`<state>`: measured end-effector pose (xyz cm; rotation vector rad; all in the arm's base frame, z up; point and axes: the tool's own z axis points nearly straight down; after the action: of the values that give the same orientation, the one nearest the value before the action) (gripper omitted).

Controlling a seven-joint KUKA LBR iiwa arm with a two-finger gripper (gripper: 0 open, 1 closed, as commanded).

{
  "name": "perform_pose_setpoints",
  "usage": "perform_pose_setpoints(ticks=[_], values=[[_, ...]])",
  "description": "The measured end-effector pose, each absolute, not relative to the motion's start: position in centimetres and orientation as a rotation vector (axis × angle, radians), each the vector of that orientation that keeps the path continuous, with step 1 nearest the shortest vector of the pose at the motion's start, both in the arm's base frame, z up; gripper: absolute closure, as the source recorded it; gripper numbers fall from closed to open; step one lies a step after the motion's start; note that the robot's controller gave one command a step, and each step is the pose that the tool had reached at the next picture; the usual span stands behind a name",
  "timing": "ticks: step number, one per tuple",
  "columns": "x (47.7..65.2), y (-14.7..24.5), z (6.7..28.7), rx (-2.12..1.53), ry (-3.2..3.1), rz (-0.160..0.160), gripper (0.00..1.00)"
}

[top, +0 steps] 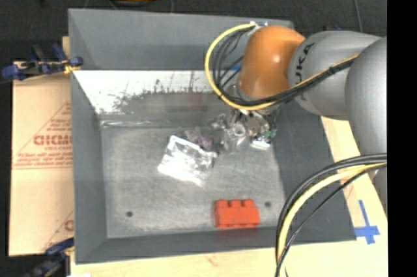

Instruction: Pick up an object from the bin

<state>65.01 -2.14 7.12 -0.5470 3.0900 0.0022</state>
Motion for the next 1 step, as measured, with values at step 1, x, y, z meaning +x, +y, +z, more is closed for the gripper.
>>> perform_pose_setpoints(ticks=[1], values=[[65.0, -2.13, 7.12, -0.546, 3.09, 0.003, 0.0]])
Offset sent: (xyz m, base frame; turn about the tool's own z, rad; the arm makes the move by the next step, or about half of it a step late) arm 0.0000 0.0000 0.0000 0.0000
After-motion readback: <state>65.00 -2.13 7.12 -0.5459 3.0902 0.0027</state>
